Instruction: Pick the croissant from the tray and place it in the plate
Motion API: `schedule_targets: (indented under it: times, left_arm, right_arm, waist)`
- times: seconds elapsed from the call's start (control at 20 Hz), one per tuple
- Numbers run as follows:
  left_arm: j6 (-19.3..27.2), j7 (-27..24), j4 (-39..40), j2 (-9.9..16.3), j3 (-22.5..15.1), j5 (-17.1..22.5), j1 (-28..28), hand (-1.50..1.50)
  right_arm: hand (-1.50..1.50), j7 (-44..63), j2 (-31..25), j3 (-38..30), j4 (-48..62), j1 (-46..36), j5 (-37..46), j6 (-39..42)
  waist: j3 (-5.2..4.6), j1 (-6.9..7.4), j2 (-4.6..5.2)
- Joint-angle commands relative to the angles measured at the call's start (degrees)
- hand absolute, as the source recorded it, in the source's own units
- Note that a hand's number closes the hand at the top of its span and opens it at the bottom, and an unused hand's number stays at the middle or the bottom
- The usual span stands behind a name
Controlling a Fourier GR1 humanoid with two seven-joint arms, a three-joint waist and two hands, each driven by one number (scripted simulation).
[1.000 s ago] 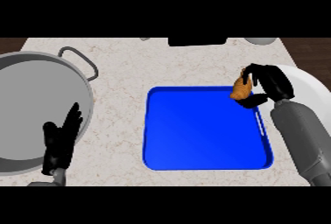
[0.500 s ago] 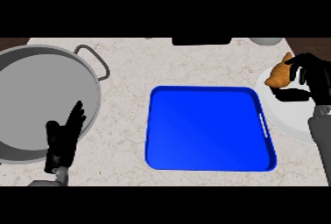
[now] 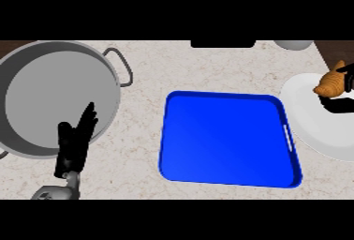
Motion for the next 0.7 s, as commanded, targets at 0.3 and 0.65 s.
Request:
schedule_targets:
  times: [0.3,0.65]
  left_arm:
    - [-0.4,0.4,-1.5,-2.2,-1.7,-1.8,0.7,0.00]
    - [-1.1,-0.3,-1.5,-1.9,-0.6,-1.4,0.6,0.00]
  right_arm:
    - [1.50,-9.0,-7.9,-2.9,28.1,-10.2,0.6,3.7]
    - [1.50,-13.4,-9.0,-0.6,40.9,-10.4,3.0,9.6]
  waist:
    - [0.05,1.38,0.44]
    - [0.11,1.92,0.71]
